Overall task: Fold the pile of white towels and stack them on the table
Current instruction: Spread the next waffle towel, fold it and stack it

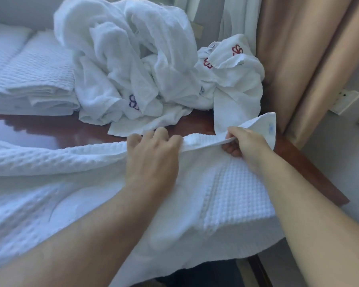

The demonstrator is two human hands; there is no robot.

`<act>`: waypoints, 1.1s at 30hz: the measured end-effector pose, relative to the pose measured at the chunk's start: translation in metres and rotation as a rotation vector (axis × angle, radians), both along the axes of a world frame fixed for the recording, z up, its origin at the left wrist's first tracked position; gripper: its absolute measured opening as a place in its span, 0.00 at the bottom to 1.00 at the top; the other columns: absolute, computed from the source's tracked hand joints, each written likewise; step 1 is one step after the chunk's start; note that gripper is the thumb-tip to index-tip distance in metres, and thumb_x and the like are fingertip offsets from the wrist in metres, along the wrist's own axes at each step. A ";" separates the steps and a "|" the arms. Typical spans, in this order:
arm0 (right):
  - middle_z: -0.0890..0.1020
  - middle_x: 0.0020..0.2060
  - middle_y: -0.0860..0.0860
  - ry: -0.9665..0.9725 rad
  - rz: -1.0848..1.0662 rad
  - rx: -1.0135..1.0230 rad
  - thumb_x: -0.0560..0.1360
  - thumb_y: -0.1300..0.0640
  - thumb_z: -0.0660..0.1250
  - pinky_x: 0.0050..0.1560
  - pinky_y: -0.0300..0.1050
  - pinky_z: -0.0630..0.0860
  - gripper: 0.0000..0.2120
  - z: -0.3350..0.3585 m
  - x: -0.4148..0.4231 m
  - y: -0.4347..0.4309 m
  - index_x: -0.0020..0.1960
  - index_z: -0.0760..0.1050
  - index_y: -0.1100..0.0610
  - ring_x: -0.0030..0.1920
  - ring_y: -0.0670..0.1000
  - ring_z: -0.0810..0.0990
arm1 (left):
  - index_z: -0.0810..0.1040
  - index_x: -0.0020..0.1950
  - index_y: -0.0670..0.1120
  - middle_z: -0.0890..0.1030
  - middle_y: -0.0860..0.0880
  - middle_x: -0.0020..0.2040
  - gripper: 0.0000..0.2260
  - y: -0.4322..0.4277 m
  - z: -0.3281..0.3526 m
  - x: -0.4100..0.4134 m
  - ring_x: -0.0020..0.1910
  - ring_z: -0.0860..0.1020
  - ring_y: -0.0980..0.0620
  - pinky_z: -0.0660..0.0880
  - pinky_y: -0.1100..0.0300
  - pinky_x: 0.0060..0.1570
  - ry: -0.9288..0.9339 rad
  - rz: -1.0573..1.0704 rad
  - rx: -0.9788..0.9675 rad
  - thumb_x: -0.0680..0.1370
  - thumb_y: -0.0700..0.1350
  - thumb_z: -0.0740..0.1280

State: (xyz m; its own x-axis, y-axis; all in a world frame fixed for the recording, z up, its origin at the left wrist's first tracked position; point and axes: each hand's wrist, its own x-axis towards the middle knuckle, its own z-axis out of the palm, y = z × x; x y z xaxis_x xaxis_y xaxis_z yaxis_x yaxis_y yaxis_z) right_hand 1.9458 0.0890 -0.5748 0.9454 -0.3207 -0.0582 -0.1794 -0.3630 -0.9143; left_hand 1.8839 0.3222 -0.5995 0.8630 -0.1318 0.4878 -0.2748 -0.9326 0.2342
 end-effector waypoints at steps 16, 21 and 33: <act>0.82 0.52 0.40 0.100 0.121 -0.404 0.80 0.40 0.62 0.42 0.33 0.68 0.14 -0.003 -0.068 -0.025 0.55 0.80 0.47 0.46 0.35 0.77 | 0.77 0.50 0.51 0.72 0.52 0.36 0.07 -0.001 -0.001 -0.016 0.36 0.73 0.47 0.59 0.56 0.32 0.043 -0.331 0.123 0.76 0.50 0.61; 0.81 0.62 0.42 -0.082 0.104 -0.187 0.81 0.39 0.63 0.64 0.36 0.71 0.22 -0.020 -0.089 -0.026 0.68 0.78 0.50 0.61 0.38 0.77 | 0.83 0.53 0.55 0.74 0.50 0.51 0.09 0.005 -0.008 -0.032 0.51 0.72 0.45 0.62 0.50 0.52 0.024 -0.256 0.012 0.76 0.44 0.71; 0.57 0.19 0.43 -0.596 -0.264 -0.651 0.77 0.51 0.55 0.22 0.43 0.55 0.23 -0.048 -0.128 -0.005 0.25 0.54 0.49 0.21 0.47 0.56 | 0.67 0.33 0.46 0.67 0.53 0.30 0.10 0.007 0.007 -0.047 0.32 0.67 0.48 0.65 0.54 0.34 0.015 -0.491 0.102 0.70 0.51 0.55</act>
State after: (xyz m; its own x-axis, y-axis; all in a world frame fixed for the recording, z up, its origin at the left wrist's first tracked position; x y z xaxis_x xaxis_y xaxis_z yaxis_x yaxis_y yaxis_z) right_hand 1.8182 0.0844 -0.6224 0.6523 -0.3288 0.6829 0.1058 -0.8527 -0.5116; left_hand 1.8371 0.3290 -0.5921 0.6937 -0.5704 0.4398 -0.6845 -0.7121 0.1561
